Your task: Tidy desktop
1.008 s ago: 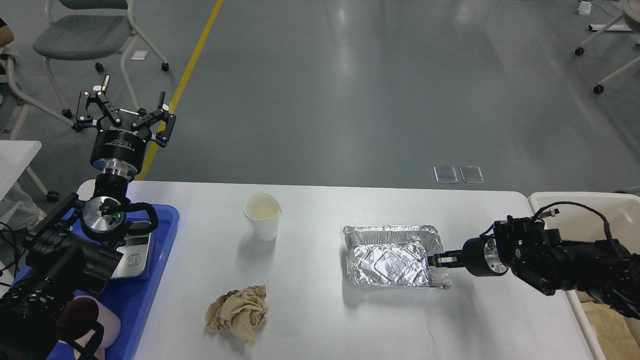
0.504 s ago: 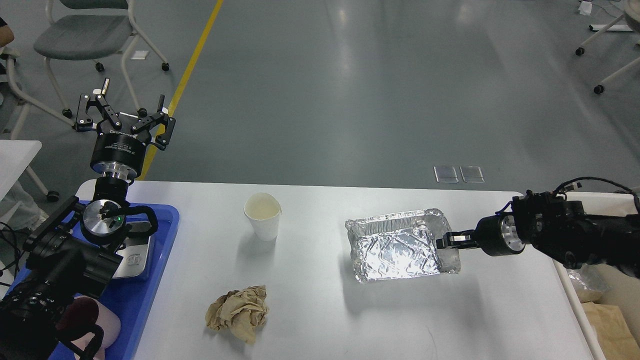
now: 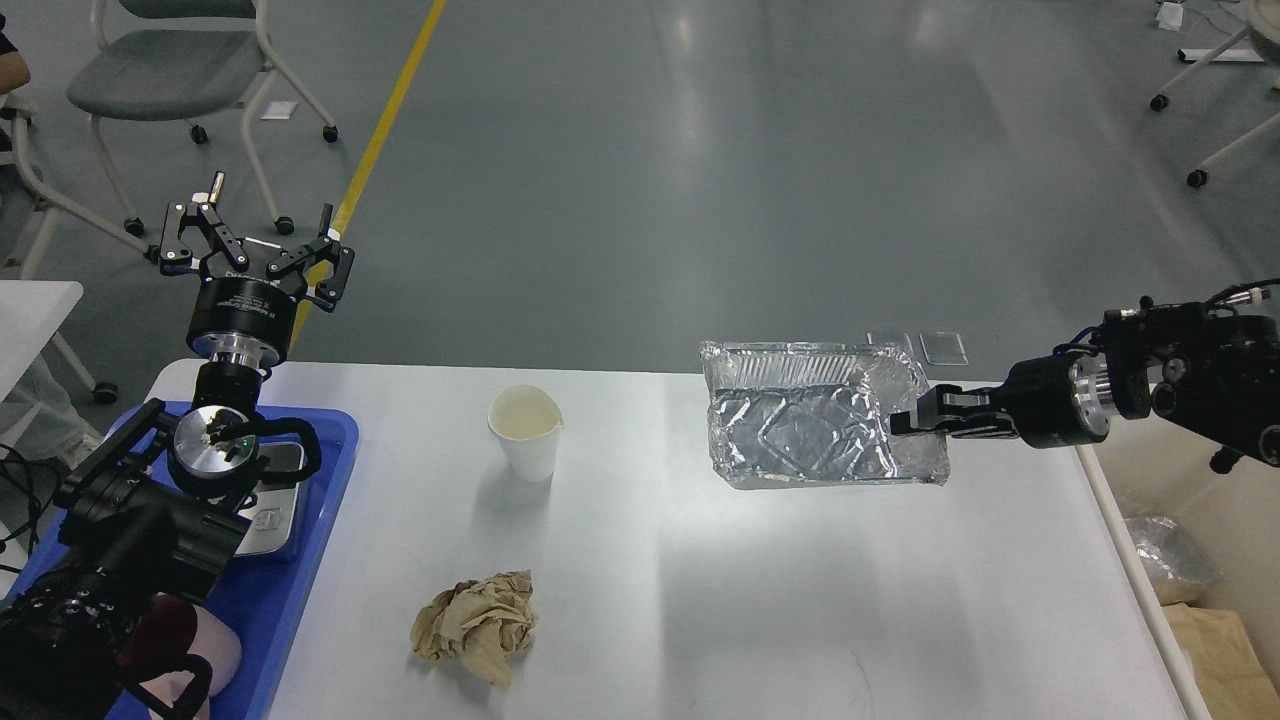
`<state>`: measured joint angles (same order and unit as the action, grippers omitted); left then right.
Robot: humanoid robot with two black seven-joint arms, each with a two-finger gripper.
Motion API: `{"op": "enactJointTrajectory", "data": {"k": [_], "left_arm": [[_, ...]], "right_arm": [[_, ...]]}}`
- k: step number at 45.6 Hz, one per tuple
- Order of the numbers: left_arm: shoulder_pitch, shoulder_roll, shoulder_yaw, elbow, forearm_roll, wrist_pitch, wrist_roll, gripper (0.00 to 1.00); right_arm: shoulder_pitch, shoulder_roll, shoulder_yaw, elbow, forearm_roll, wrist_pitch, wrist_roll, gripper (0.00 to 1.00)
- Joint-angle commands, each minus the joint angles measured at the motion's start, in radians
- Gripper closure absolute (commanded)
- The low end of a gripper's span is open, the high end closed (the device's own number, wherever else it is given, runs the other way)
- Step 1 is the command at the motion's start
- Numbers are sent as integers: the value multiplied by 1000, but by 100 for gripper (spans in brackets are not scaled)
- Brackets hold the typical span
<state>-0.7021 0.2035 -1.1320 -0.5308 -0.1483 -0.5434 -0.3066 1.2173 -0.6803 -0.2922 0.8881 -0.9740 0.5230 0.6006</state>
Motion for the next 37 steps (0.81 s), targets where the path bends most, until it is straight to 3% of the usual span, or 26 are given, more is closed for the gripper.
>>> {"op": "enactJointTrajectory", "data": {"k": [1,28,37], "left_arm": [[0,1,1,0,1,2,-5,3],[-7,2,0,0,81,26,-20,3],[-5,1,0,-2,81,51,-2,3]], "right_arm": [[-2,-50,57,26,8,26,8,100],[-51,-99,61,120,40,-6,11,100],[-59,-88,45,154,75,-49,10,100]]}}
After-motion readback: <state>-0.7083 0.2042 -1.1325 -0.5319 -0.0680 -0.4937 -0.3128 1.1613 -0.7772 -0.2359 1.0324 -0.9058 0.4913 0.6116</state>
